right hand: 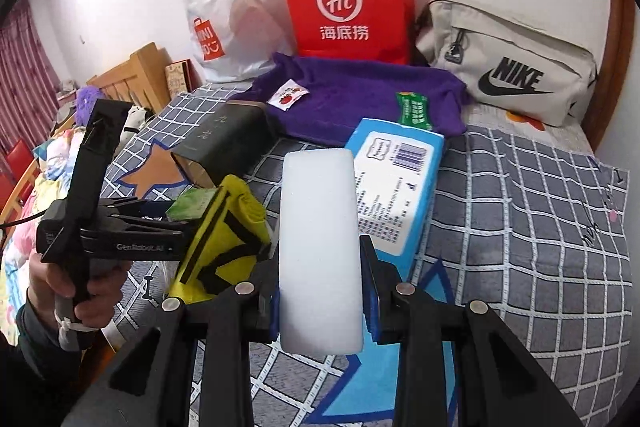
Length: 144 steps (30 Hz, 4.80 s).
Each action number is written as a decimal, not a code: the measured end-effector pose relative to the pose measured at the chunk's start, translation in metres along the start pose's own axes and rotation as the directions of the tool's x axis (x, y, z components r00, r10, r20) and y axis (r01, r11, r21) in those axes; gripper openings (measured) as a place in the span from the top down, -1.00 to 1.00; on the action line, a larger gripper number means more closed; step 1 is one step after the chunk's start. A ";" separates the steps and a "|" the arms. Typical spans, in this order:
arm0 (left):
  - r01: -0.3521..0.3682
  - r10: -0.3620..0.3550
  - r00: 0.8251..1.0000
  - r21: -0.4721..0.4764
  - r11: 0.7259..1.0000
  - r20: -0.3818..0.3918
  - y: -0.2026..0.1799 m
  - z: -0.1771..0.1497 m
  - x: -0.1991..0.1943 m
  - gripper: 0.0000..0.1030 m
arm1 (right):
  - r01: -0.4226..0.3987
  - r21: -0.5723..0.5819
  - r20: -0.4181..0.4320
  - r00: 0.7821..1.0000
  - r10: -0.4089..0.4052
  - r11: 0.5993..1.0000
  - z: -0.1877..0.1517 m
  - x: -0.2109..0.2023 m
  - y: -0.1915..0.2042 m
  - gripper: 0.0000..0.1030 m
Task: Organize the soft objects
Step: 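Carry the sponge toward the purple towel while the left gripper hovers over the green tissue pack, then lower the sponge onto the purple towel while the left gripper drops the green tissue pack, then grasp the yellow-and-black pouch with the right gripper and lift it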
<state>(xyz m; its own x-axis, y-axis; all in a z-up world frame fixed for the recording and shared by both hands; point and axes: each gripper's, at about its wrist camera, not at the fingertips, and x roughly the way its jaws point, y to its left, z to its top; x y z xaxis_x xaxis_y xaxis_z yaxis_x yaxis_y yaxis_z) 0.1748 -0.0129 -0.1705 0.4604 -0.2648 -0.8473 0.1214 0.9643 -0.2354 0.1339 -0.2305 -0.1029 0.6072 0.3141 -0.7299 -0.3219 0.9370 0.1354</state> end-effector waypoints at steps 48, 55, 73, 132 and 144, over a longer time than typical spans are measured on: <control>-0.020 0.026 0.984 -0.035 0.999 0.176 0.041 0.098 -0.070 -0.19 | 0.060 0.087 0.049 0.997 -0.065 0.994 0.110 0.027 -0.052 0.39; -0.015 0.020 0.985 -0.028 0.999 0.171 0.040 0.124 -0.058 -0.19 | 0.051 0.092 0.051 0.997 -0.056 0.994 0.134 0.040 -0.061 0.39; -0.010 0.019 0.989 -0.060 0.998 0.146 0.055 0.165 -0.024 -0.19 | 0.007 0.066 0.026 1.000 -0.008 0.998 0.178 0.098 -0.075 0.39; -0.045 0.045 0.999 -0.031 0.999 0.028 0.053 0.175 0.003 -0.38 | 0.007 0.054 -0.066 0.998 -0.004 0.999 0.156 0.117 -0.052 -0.23; -0.062 0.065 0.995 -0.040 0.997 0.070 0.050 0.116 -0.054 -0.38 | -0.077 0.080 -0.063 0.995 0.082 0.994 0.103 0.059 0.000 -0.23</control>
<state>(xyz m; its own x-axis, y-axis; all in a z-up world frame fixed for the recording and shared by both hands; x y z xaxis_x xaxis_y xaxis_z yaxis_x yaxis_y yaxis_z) 0.2578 0.0501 -0.0819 0.5276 -0.2005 -0.8255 0.0570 0.9779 -0.2011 0.2449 -0.1965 -0.0772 0.5317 0.3799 -0.7570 -0.3083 0.9193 0.2448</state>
